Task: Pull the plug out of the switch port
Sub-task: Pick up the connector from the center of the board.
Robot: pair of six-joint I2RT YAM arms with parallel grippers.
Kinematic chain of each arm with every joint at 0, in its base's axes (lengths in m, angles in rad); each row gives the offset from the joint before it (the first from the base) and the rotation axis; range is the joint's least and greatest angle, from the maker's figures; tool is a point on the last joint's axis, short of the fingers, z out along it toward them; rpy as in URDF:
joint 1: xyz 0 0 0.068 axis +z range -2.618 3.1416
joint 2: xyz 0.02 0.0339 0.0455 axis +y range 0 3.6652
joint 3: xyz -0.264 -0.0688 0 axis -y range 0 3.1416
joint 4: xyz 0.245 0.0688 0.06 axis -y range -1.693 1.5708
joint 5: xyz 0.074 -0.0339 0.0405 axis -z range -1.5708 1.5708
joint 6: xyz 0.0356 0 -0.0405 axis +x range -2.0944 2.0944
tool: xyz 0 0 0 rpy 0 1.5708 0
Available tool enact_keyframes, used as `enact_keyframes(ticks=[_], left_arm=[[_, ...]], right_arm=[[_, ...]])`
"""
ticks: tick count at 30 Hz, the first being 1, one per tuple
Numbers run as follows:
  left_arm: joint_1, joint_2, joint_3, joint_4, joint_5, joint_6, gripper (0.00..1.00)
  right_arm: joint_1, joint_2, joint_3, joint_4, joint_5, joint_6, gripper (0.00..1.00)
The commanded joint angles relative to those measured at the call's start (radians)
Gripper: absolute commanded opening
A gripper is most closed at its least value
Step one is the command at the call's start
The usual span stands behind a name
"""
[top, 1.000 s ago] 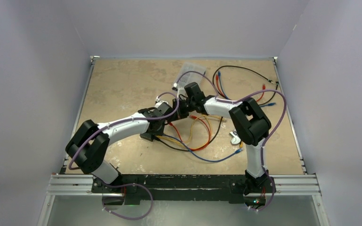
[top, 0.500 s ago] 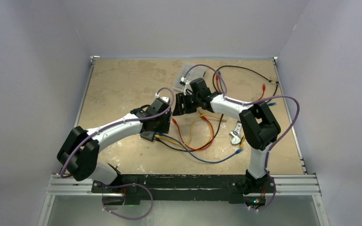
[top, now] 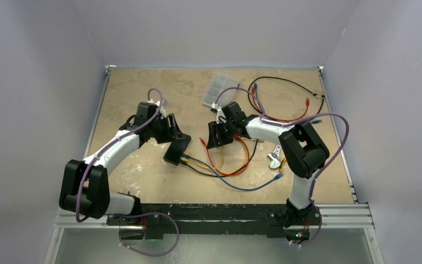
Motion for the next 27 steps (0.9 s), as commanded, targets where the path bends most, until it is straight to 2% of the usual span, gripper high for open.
enact_keyframes(ticks=[1, 6, 11, 20, 22, 24, 27], left_arm=[[0.139, -0.036, -0.031, 0.046, 0.207, 0.014, 0.53], [0.228, -0.036, -0.003, -0.018, 0.238, 0.074, 0.53], [0.254, -0.024, 0.055, -0.099, 0.200, 0.139, 0.53], [0.255, 0.001, 0.146, -0.210, 0.031, 0.260, 0.53], [0.255, 0.000, 0.131, -0.189, 0.021, 0.253, 0.54], [0.255, 0.006, 0.132, -0.185, 0.034, 0.254, 0.54], [0.255, 0.006, 0.129, -0.186, 0.030, 0.253, 0.54]], right_arm=[[0.020, -0.045, -0.031, 0.044, -0.065, 0.017, 0.50], [0.040, -0.036, -0.045, 0.101, -0.101, 0.060, 0.47], [0.048, -0.033, -0.031, 0.098, -0.091, 0.068, 0.46], [0.059, -0.109, 0.023, 0.005, 0.055, 0.038, 0.56], [0.080, -0.102, 0.046, -0.031, 0.091, 0.025, 0.55], [0.106, -0.087, 0.065, -0.062, 0.124, 0.016, 0.49], [0.151, -0.070, 0.088, -0.104, 0.179, 0.012, 0.48]])
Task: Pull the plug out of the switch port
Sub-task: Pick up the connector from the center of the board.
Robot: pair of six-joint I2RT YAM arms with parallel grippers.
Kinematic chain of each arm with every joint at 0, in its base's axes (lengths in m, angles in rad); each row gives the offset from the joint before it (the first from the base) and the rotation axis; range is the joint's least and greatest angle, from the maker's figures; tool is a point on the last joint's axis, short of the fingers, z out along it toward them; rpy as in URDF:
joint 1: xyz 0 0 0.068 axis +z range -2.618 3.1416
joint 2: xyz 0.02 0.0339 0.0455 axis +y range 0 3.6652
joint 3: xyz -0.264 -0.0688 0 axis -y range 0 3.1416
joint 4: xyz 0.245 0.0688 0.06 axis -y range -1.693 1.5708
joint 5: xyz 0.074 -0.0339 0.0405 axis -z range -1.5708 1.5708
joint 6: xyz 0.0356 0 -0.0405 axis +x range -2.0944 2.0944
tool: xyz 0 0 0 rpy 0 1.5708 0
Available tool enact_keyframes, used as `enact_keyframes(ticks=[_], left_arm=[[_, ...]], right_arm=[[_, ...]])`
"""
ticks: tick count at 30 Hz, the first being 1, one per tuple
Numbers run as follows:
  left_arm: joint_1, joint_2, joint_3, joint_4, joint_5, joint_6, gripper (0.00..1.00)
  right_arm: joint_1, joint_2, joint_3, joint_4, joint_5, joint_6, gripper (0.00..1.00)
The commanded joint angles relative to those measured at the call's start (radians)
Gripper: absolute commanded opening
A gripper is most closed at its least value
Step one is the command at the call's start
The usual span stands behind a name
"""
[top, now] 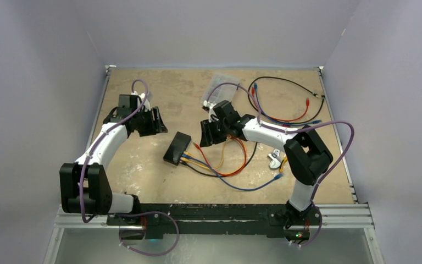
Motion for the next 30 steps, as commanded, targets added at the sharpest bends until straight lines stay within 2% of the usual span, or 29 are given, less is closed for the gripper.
enact_keyframes(ticks=[1, 6, 10, 16, 21, 24, 30], left_arm=[[0.006, 0.002, 0.012, -0.003, -0.022, 0.031, 0.54], [0.006, 0.003, 0.008, 0.002, -0.020, 0.028, 0.54], [0.007, 0.007, 0.011, -0.004, -0.032, 0.027, 0.54], [0.006, 0.005, 0.009, -0.002, -0.029, 0.027, 0.54], [0.007, 0.003, 0.010, -0.002, -0.027, 0.027, 0.54], [0.006, 0.001, 0.008, 0.000, -0.027, 0.026, 0.54], [0.007, 0.002, 0.007, 0.001, -0.024, 0.025, 0.54]], right_arm=[[0.075, 0.008, 0.058, -0.088, 0.115, -0.026, 0.48], [0.125, 0.043, 0.094, -0.135, 0.198, -0.025, 0.45], [0.141, 0.065, 0.101, -0.138, 0.199, -0.025, 0.38], [0.155, 0.091, 0.111, -0.153, 0.234, -0.025, 0.33], [0.159, 0.091, 0.116, -0.151, 0.236, -0.022, 0.10], [0.159, 0.084, 0.124, -0.153, 0.242, -0.024, 0.01], [0.159, 0.069, 0.146, -0.163, 0.220, -0.026, 0.00]])
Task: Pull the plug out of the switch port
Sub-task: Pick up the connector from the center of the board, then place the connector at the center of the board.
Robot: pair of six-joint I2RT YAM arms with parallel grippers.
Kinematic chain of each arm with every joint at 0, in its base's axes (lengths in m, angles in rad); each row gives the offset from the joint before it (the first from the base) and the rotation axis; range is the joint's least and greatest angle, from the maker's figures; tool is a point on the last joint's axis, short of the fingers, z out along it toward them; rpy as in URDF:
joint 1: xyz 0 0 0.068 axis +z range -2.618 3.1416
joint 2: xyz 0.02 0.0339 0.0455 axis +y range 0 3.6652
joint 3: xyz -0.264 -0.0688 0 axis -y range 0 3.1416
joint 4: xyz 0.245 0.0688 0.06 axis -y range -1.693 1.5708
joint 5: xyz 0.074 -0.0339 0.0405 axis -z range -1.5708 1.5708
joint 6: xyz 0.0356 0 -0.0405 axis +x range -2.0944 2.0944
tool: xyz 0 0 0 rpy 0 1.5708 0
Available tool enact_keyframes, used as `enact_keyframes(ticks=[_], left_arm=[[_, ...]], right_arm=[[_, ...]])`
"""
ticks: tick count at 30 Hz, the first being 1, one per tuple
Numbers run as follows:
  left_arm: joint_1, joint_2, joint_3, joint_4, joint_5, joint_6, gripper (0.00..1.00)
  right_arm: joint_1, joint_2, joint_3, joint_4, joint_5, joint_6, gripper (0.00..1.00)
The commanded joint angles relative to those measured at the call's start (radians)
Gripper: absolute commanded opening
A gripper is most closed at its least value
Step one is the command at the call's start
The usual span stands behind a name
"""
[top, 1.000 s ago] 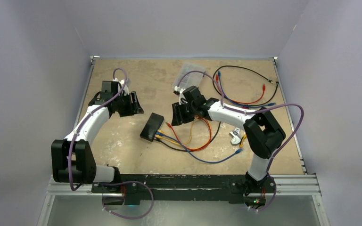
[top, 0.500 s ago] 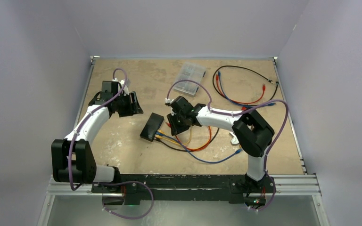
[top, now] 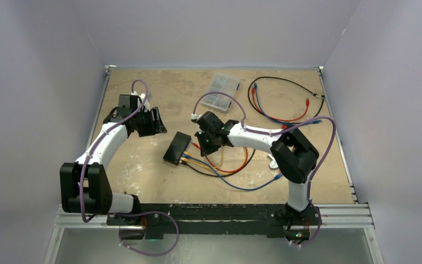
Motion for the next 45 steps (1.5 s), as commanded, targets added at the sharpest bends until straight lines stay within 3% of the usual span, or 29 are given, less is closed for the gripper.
enact_keyframes(ticks=[1, 12, 25, 32, 45], left_arm=[[0.006, 0.000, 0.006, 0.009, 0.000, 0.018, 0.54], [0.006, 0.009, 0.008, 0.008, 0.002, 0.019, 0.54], [0.006, 0.011, 0.005, 0.010, 0.002, 0.018, 0.54], [0.006, 0.016, 0.003, 0.014, 0.004, 0.015, 0.54], [0.006, 0.026, 0.004, 0.014, 0.011, 0.015, 0.54]], right_arm=[[0.004, -0.038, 0.057, -0.004, -0.016, -0.002, 0.00], [-0.033, -0.087, 0.178, -0.021, -0.037, 0.001, 0.00], [-0.235, -0.282, 0.095, 0.184, -0.415, 0.070, 0.00], [-0.301, -0.320, 0.107, 0.225, -0.528, 0.088, 0.00], [-0.364, -0.370, 0.136, 0.180, -0.402, 0.052, 0.00]])
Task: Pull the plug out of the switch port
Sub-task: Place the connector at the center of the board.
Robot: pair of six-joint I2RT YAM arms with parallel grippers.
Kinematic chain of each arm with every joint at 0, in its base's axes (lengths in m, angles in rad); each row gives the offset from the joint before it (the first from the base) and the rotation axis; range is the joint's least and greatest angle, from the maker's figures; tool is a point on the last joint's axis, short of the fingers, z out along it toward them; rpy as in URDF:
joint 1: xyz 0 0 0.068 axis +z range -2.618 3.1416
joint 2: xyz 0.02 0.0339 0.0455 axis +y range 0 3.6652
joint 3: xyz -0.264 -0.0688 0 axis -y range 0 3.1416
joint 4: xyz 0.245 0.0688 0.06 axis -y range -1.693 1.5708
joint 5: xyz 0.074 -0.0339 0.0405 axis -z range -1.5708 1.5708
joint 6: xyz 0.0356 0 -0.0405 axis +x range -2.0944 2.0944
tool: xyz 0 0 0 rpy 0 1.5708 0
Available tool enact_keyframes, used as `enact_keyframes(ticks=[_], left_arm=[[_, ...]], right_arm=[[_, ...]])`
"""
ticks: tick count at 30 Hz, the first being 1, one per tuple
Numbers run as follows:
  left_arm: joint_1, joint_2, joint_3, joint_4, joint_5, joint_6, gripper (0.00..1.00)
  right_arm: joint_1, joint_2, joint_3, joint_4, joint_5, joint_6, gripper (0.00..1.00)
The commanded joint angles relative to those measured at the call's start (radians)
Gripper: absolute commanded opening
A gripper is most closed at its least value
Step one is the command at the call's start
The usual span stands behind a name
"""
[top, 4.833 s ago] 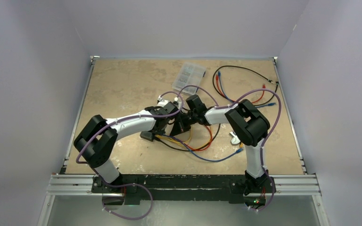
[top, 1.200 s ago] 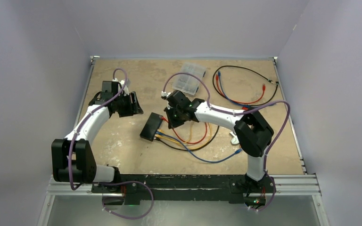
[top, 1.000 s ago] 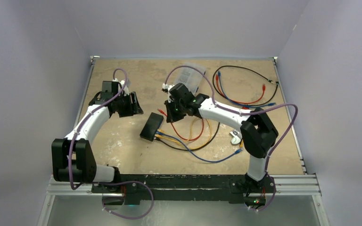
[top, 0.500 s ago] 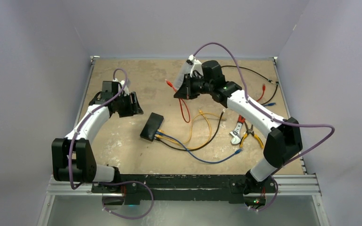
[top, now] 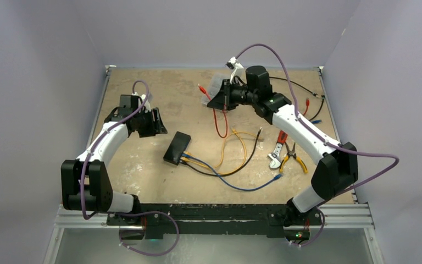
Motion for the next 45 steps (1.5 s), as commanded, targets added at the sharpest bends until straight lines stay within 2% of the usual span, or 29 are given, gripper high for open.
enact_keyframes(ticks=[1, 16, 29, 45], left_arm=[[0.006, 0.004, 0.004, 0.016, 0.010, 0.014, 0.54], [0.006, 0.014, 0.005, 0.015, 0.017, 0.017, 0.54], [0.008, 0.018, 0.005, 0.015, 0.018, 0.017, 0.54], [0.007, 0.018, 0.006, 0.011, 0.011, 0.018, 0.54]], right_arm=[[-0.034, -0.040, 0.027, -0.011, 0.076, -0.033, 0.00], [-0.258, -0.090, 0.023, -0.108, 0.198, -0.112, 0.00], [-0.465, -0.052, 0.071, -0.200, 0.368, -0.142, 0.00], [-0.476, 0.163, 0.227, -0.266, 0.502, -0.161, 0.00]])
